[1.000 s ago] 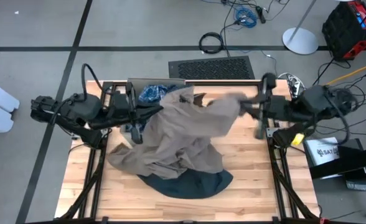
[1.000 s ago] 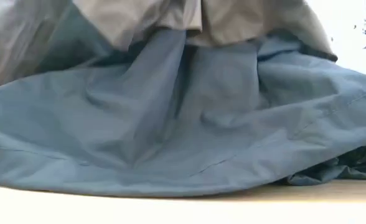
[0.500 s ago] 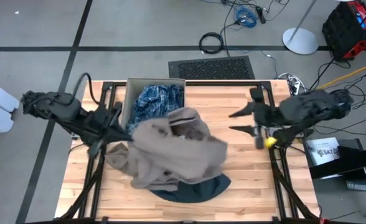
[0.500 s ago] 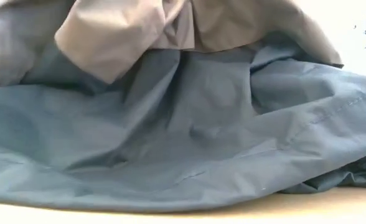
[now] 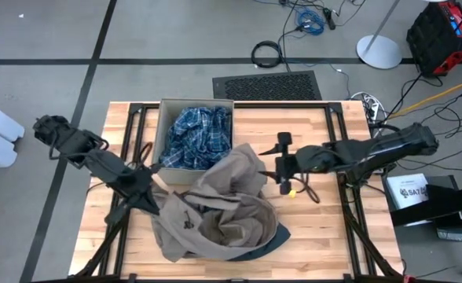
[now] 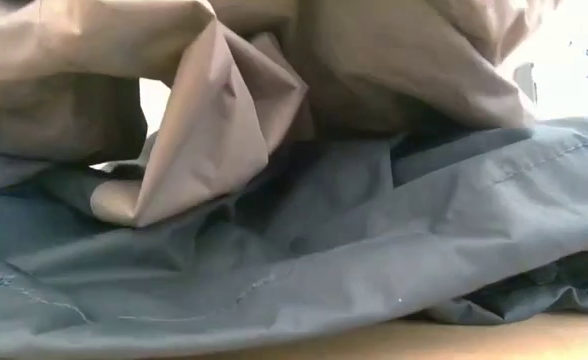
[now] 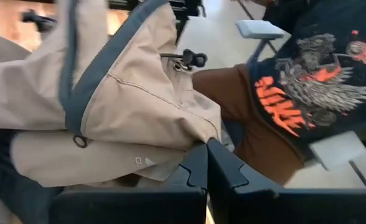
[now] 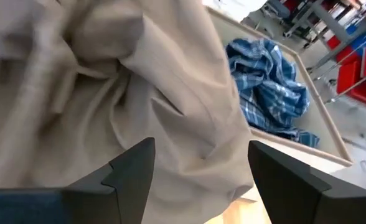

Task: Sort clothes
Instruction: Put the brown jacket into the white laundry bin

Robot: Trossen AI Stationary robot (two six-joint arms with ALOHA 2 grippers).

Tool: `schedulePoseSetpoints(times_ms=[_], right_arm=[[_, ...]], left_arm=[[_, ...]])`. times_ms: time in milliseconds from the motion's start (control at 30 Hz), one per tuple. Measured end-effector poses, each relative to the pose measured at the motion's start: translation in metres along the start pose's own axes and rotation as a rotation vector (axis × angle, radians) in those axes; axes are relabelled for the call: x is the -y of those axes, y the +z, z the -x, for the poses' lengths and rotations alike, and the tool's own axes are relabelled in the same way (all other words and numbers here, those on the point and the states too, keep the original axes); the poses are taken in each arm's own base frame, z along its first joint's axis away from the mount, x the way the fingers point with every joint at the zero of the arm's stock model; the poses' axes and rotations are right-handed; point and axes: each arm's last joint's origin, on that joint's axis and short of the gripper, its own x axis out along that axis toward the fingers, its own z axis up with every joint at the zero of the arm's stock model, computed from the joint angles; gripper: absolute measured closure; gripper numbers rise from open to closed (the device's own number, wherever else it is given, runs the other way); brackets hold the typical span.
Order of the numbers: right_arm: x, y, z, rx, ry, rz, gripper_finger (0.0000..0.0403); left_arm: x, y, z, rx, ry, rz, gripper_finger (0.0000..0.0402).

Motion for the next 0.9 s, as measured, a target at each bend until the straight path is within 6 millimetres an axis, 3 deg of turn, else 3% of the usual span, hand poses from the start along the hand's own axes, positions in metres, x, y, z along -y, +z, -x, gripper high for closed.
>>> schedulePoseSetpoints(times_ms=[267, 600, 700, 833, 900], right_arm=[[-0.013, -0.027, -0.025, -0.044, 0.010, 0.115, 0.0156], [-0.025, -0.020, -0.054, 0.054, 0.028, 0.059, 0.0164], [-0.026, -0.019, -0.061, 0.042, 0.020, 0.017, 0.0219], [-0.024, -0.015, -0.058, 0.029, 0.012, 0.000, 0.0367], [-0.023, -0.005, -0.050, 0.037, 0.017, -0.014, 0.0387]], left_arm=[[-0.001, 0.002, -0.008, -0.011, 0.022, 0.029, 0.0402], [-0.002, 0.003, -0.009, 0.008, 0.055, 0.028, 0.0402], [-0.002, 0.003, -0.009, 0.015, 0.056, 0.027, 0.0402], [-0.001, 0.004, -0.010, 0.024, 0.055, 0.021, 0.0402], [-0.001, 0.006, -0.010, 0.037, 0.053, 0.000, 0.0402]])
